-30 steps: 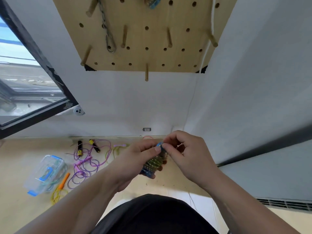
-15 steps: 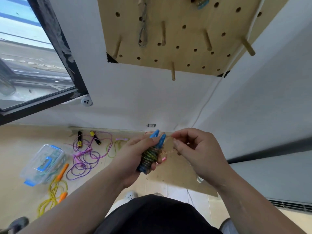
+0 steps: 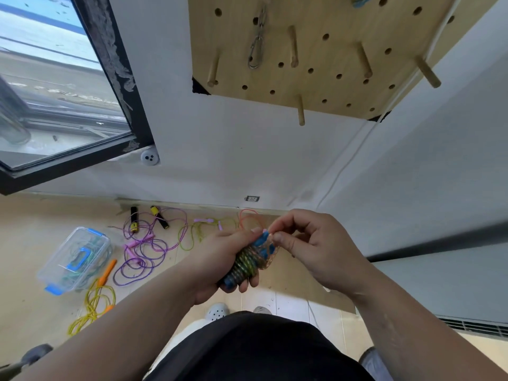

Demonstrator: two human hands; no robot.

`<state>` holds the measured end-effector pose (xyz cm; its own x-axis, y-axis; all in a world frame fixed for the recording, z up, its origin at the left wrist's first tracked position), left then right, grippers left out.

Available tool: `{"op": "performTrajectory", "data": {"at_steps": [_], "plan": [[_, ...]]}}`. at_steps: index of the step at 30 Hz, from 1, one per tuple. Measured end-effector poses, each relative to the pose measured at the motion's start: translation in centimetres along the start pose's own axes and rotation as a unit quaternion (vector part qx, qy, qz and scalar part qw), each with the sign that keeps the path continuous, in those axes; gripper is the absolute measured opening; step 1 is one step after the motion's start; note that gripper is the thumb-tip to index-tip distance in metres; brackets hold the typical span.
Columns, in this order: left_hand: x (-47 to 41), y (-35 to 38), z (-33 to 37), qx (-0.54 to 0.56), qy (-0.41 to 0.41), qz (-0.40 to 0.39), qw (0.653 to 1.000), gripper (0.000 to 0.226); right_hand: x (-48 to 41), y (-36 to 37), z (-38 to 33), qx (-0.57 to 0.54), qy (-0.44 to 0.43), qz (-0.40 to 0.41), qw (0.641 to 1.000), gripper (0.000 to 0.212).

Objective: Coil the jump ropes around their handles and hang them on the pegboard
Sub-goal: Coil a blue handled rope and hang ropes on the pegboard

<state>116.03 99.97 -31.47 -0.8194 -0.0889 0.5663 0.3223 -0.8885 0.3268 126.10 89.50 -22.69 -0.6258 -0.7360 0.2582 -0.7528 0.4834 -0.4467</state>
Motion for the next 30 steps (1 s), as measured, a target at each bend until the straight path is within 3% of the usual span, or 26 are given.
{"op": "performTrajectory", "data": {"at_steps": [4, 12, 21, 24, 27, 30], "plan": [[0.2, -0.6, 0.5, -0.046, 0.012, -0.042, 0.998, 0.065, -0.2, 0.7, -1.6, 0.061, -0.029, -0.021, 0.997, 0.015], [1.3, -1.3, 3.2, -0.13, 0.072, -0.026, 0.989, 0.044, -1.0, 1.1, -2.5, 0.081, -0.027, 0.038, 0.996, 0.012], [1.4, -1.4, 4.7, -0.226, 0.13, -0.018, 0.965, 0.026, 0.1, 1.7, -4.7, 0.283, -0.191, 0.078, 0.937, 0.007], [1.5, -1.2, 5.0, -0.286, 0.148, -0.019, 0.946, 0.027, 0.3, 1.6, -3.4, 0.226, -0.126, 0.067, 0.963, 0.005], [1.5, -1.2, 5.1, -0.334, 0.145, -0.044, 0.93, 0.023, 0.2, 1.3, -1.4, 0.05, 0.013, 0.01, 0.999, 0.009], [1.5, -1.2, 5.3, -0.35, 0.141, -0.074, 0.923, 0.019, 0.3, 1.4, -0.6, -0.107, 0.086, -0.022, 0.99, 0.01]]}}
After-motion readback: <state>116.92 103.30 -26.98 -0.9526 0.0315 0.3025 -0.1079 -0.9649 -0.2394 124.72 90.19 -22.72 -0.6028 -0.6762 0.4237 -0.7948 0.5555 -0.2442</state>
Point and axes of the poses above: each hand's wrist, its own x-axis away from the middle knuckle, its own y-axis out of the palm, z = x × y, the point moved 7 cm from there along -x, towards the middle knuckle, and after that the axes turned 4 degrees about y, right-handed, at the moved point
